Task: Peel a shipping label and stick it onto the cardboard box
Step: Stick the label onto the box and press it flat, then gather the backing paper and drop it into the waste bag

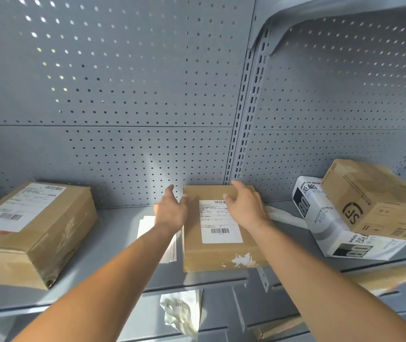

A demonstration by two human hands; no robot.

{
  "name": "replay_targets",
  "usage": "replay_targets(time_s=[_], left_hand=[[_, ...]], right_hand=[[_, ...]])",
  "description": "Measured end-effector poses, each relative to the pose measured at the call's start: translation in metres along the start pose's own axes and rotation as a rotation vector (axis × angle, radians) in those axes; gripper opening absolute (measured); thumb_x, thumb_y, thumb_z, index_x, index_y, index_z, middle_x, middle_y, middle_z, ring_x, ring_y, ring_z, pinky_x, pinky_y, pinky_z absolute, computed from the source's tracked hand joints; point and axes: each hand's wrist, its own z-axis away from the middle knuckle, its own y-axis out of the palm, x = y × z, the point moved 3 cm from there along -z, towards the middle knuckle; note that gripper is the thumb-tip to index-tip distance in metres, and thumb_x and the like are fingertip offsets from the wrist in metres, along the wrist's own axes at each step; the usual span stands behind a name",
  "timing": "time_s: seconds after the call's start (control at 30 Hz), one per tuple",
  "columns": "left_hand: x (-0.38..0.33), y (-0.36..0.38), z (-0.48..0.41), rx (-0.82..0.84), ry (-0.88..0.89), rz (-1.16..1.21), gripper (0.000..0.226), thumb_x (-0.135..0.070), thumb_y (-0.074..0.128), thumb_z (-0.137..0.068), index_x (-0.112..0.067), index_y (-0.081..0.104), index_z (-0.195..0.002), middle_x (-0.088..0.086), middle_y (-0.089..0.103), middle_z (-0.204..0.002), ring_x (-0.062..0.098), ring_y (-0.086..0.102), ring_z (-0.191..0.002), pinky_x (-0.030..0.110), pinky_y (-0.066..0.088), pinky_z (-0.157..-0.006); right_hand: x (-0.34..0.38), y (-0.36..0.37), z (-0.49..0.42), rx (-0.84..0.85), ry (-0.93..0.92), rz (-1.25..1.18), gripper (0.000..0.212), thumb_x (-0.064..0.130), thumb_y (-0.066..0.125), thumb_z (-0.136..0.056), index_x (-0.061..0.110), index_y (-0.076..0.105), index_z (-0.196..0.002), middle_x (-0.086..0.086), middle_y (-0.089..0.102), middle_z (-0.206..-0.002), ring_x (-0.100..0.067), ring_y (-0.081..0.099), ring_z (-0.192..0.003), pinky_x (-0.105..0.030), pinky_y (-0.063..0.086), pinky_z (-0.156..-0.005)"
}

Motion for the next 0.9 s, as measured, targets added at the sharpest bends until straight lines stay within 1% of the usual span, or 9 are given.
replay_targets(time_s=[0.1, 0.2, 0.23, 0.33, 0.43, 0.5, 0.57, 0.73, 0.9], left_hand=[[-0.012, -0.02, 0.006, -0.027, 0.008, 0.158, 0.06, -0.045, 0.045, -0.103, -0.024, 0.03, -0.156, 0.008, 0.051, -0.153, 0.031, 0.043, -0.14, 0.041, 0.036, -0.112], [-0.021, -0.035, 0.013, -0.03, 0.03, 0.22, 0.059, -0.049, 0.047, -0.102, -0.022, 0.036, -0.153, 0.006, 0.054, -0.149, 0.026, 0.053, -0.127, 0.032, 0.037, -0.098], [-0.022, -0.037, 0.016, -0.029, 0.047, 0.218, 0.059, -0.051, 0.048, -0.101, -0.023, 0.038, -0.152, 0.006, 0.055, -0.148, 0.026, 0.054, -0.126, 0.031, 0.037, -0.096], [-0.022, -0.04, 0.03, -0.008, 0.102, 0.188, 0.058, -0.053, 0.051, -0.099, -0.023, 0.043, -0.148, 0.005, 0.059, -0.143, 0.026, 0.056, -0.127, 0.036, 0.042, -0.102], [-0.017, -0.032, 0.043, 0.034, 0.155, 0.081, 0.059, -0.052, 0.055, -0.098, -0.021, 0.044, -0.147, 0.005, 0.06, -0.141, 0.026, 0.058, -0.125, 0.038, 0.045, -0.105], [-0.017, -0.023, 0.05, 0.063, 0.224, -0.053, 0.061, -0.048, 0.06, -0.096, -0.02, 0.044, -0.148, 0.006, 0.061, -0.14, 0.027, 0.058, -0.126, 0.041, 0.046, -0.106], [-0.019, -0.012, 0.057, 0.09, 0.28, -0.126, 0.063, -0.047, 0.062, -0.095, -0.019, 0.045, -0.148, 0.007, 0.063, -0.139, 0.027, 0.059, -0.126, 0.042, 0.046, -0.106], [-0.037, 0.02, 0.07, 0.154, 0.382, -0.187, 0.061, -0.046, 0.061, -0.095, -0.019, 0.045, -0.147, 0.009, 0.059, -0.141, 0.028, 0.057, -0.127, 0.041, 0.046, -0.108], [-0.063, 0.066, 0.078, 0.197, 0.425, -0.195, 0.058, -0.044, 0.063, -0.096, -0.021, 0.046, -0.147, 0.007, 0.059, -0.14, 0.026, 0.056, -0.128, 0.04, 0.046, -0.108]], right_hand=[[0.023, -0.017, 0.014, -0.061, -0.088, -0.037, 0.054, 0.038, 0.054, -0.101, 0.024, 0.044, -0.152, -0.008, 0.062, -0.143, -0.034, 0.054, -0.132, -0.04, 0.046, -0.101], [0.041, -0.027, 0.025, -0.119, -0.146, -0.06, 0.051, 0.038, 0.053, -0.101, 0.025, 0.045, -0.151, -0.005, 0.064, -0.139, -0.031, 0.054, -0.13, -0.04, 0.046, -0.098], [0.045, -0.029, 0.029, -0.137, -0.167, -0.065, 0.051, 0.038, 0.053, -0.101, 0.026, 0.045, -0.15, -0.005, 0.064, -0.139, -0.03, 0.055, -0.129, -0.04, 0.047, -0.097], [0.043, -0.028, 0.04, -0.136, -0.172, -0.049, 0.051, 0.036, 0.053, -0.102, 0.025, 0.044, -0.151, -0.004, 0.06, -0.145, -0.03, 0.052, -0.134, -0.04, 0.045, -0.1], [0.025, -0.019, 0.049, -0.104, -0.127, -0.027, 0.053, 0.036, 0.054, -0.101, 0.023, 0.044, -0.151, -0.004, 0.055, -0.15, -0.03, 0.051, -0.137, -0.042, 0.044, -0.106], [0.009, -0.013, 0.053, -0.091, -0.095, 0.002, 0.054, 0.038, 0.055, -0.1, 0.023, 0.043, -0.151, -0.004, 0.055, -0.151, -0.031, 0.054, -0.134, -0.044, 0.046, -0.107], [-0.008, -0.011, 0.055, -0.083, -0.059, 0.019, 0.056, 0.041, 0.055, -0.098, 0.025, 0.042, -0.15, -0.003, 0.055, -0.151, -0.031, 0.056, -0.132, -0.047, 0.049, -0.106], [-0.053, -0.031, 0.049, -0.116, 0.021, 0.076, 0.055, 0.037, 0.056, -0.1, 0.021, 0.042, -0.151, -0.006, 0.057, -0.148, -0.032, 0.057, -0.131, -0.049, 0.05, -0.102], [-0.109, -0.054, 0.036, -0.124, 0.089, 0.104, 0.055, 0.031, 0.055, -0.099, 0.019, 0.042, -0.15, -0.009, 0.057, -0.147, -0.035, 0.055, -0.132, -0.049, 0.05, -0.101]])
